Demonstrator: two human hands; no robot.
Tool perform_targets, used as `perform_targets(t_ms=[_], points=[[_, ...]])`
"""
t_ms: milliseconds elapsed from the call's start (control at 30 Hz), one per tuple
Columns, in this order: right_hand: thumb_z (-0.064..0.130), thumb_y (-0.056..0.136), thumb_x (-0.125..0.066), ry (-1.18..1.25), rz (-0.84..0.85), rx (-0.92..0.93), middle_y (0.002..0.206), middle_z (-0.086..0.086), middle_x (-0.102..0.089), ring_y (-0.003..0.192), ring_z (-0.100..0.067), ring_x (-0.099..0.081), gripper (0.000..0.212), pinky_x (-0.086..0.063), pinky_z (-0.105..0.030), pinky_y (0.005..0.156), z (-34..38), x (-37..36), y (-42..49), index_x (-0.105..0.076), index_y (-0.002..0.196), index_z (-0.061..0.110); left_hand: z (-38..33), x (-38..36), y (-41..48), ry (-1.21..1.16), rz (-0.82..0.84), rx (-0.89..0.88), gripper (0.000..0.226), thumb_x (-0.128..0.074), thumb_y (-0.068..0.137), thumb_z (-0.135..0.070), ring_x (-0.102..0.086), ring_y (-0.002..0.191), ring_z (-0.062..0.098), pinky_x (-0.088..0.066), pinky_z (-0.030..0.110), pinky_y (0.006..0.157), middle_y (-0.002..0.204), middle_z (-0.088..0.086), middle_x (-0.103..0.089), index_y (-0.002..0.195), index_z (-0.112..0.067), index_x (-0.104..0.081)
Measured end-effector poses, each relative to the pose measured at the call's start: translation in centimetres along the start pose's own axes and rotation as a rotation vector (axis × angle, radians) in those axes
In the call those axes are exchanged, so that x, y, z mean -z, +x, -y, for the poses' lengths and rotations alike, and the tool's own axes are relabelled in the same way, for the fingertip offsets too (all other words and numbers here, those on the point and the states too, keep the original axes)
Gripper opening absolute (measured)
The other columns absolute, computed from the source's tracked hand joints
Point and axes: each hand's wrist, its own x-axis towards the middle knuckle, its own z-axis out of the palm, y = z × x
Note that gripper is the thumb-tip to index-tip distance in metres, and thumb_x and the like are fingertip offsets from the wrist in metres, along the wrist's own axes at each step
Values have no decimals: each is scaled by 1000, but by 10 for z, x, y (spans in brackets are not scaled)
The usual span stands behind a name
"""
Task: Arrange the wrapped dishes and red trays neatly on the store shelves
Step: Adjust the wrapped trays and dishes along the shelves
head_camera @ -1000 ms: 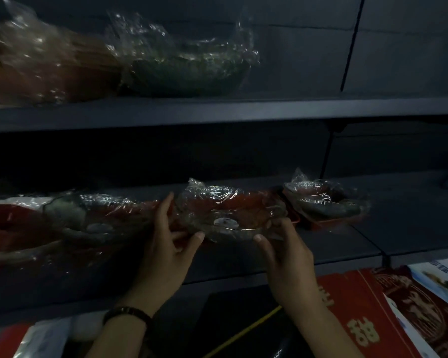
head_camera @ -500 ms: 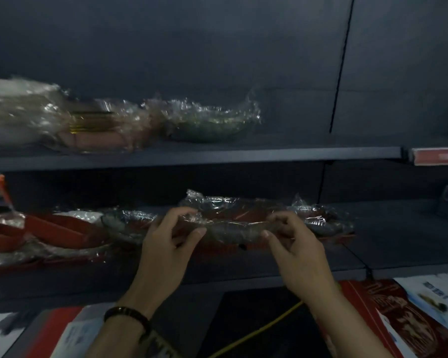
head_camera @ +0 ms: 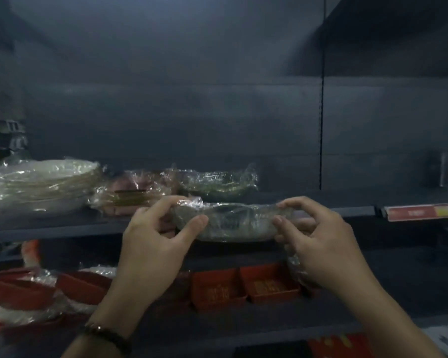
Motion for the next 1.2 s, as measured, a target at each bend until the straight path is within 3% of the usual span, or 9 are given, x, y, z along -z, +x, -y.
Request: perform_targets(t_ms=[100,200,300,467,633,933,1100,1167,1200], points=[[53,92,-74,24,-27,68,80,11,-80,80,-9,-78,18,-64,-44,82,20,5,23,-68,108,47,-17,15,30,56,-24,-83,43,-77,79,-70,-72,100,11,-62,37,86,110,-10,-72,117,-51,-69],[53,89,-79,38,-104,100,80,11,-80,80,-6,-78,22,-62,-35,81,30,5,57,-73,109,47,-28,17,70,110,-76,-130,40,-78,78,-72,-74,94,10,-63,42,85,101,-11,-76,111,-50,-71],[46,87,-83,23,-184,119,86,11,-80,81,2,-74,20,-55,-16,73,32,-1,99,-78,106,43,-28,8,110,123,-92,-151,36,-82,77,-66,-76,87,12,-62,38,86,88,-9,-78,106,-46,-73],[42,85,-86,-55,-202,120,95,12,-77,98,-10,-73,17,-60,-37,92,14,-22,173,-80,100,39,-13,-12,162,206,-50,-118,25,-83,86,-51,-70,81,12,-46,17,66,85,-5,-74,106,-41,-72],[40,89,-82,-136,-159,112,111,9,-75,109,-10,-66,17,-52,-26,90,-12,-48,226,-79,105,34,16,-30,202,250,-11,-58,27,-77,92,-49,-65,73,9,-40,15,58,93,-4,-71,116,-36,-72],[31,93,-78,-258,-105,49,106,8,-67,107,-14,-62,14,-43,-17,79,-65,-89,270,-76,106,24,69,-72,249,370,40,25,21,-74,98,-33,-70,100,22,-53,27,95,113,1,-75,111,-17,-78],[26,92,-78,-354,-65,39,124,1,-74,100,-13,-64,14,-35,2,68,-86,-102,268,-79,105,23,83,-84,244,480,98,33,32,-61,104,-24,-74,90,30,-58,34,98,97,17,-78,93,-2,-81],[25,93,-76,-377,-50,52,134,2,-72,112,-16,-66,17,-41,-1,84,-93,-104,266,-81,109,23,85,-86,242,556,105,-9,32,-59,106,-23,-71,97,34,-48,37,112,100,20,-75,95,-1,-80],[28,94,-73,-436,-37,63,135,3,-71,122,-21,-65,18,-46,-15,100,-97,-105,266,-80,111,26,88,-88,242,597,121,-34,31,-59,106,-22,-71,95,35,-43,41,119,96,19,-74,94,-2,-78]])
